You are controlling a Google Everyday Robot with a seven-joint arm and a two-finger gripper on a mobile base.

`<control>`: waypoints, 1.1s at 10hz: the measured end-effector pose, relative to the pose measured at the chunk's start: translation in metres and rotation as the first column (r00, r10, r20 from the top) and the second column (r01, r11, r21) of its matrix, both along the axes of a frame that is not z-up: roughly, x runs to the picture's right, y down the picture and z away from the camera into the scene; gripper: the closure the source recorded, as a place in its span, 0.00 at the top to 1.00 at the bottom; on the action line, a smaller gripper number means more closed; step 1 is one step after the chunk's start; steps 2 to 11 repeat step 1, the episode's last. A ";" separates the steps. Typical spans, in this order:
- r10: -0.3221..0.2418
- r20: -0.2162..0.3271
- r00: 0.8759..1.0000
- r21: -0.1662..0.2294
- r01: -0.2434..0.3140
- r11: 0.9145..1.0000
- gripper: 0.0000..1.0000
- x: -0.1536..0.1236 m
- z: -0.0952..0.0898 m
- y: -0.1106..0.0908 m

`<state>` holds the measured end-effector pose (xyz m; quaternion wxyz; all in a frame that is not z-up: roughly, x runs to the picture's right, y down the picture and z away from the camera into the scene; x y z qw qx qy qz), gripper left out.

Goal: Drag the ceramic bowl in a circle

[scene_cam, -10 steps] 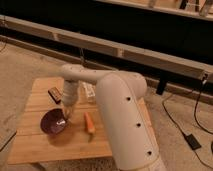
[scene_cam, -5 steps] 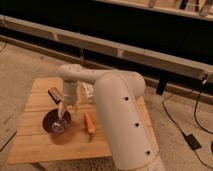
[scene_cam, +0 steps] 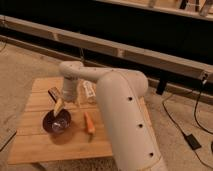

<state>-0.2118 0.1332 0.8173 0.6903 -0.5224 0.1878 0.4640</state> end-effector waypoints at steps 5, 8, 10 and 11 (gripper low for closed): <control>0.005 -0.003 1.000 0.001 -0.005 1.000 0.80 0.002 0.000 -0.001; 0.005 -0.003 1.000 0.001 -0.005 1.000 0.80 0.002 0.000 -0.001; 0.005 -0.003 1.000 0.001 -0.005 1.000 0.80 0.002 0.000 -0.001; 0.005 -0.003 1.000 0.001 -0.005 1.000 0.80 0.002 0.000 -0.001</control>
